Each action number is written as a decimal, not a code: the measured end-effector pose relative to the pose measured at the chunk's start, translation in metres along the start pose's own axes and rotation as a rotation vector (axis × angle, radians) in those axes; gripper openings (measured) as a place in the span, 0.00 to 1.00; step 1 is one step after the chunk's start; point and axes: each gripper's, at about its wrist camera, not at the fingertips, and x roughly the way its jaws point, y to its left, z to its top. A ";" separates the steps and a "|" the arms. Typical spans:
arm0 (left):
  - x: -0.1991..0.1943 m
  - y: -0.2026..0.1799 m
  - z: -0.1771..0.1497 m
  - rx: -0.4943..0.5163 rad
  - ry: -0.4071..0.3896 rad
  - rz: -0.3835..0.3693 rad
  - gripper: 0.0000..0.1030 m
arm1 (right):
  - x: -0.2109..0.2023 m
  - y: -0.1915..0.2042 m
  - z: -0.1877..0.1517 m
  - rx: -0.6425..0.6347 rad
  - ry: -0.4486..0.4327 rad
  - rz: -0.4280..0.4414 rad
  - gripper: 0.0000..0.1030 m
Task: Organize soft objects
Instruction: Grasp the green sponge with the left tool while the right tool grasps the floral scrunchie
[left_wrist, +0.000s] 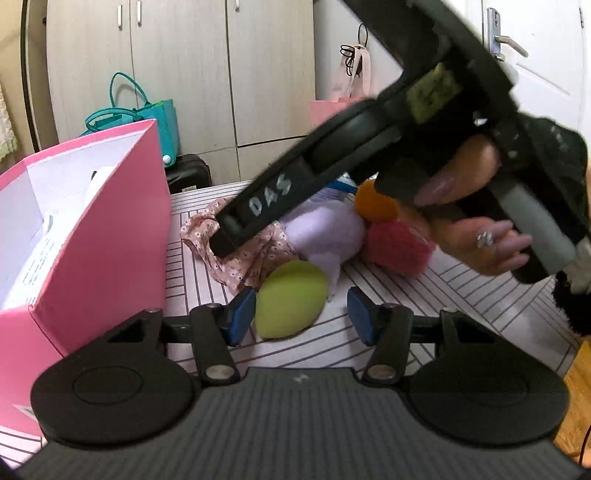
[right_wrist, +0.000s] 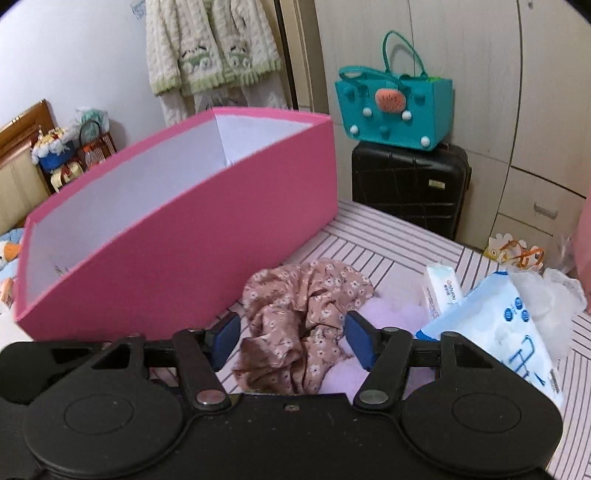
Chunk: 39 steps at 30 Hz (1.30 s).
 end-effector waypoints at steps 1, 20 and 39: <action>0.001 0.000 0.001 -0.002 0.000 0.003 0.52 | 0.003 0.000 -0.001 -0.002 0.008 -0.001 0.57; -0.005 -0.004 0.001 -0.024 -0.004 0.061 0.39 | -0.023 0.005 -0.013 0.047 -0.072 -0.040 0.12; -0.036 -0.003 -0.004 -0.086 0.053 -0.052 0.39 | -0.049 -0.001 -0.024 0.224 -0.110 0.107 0.13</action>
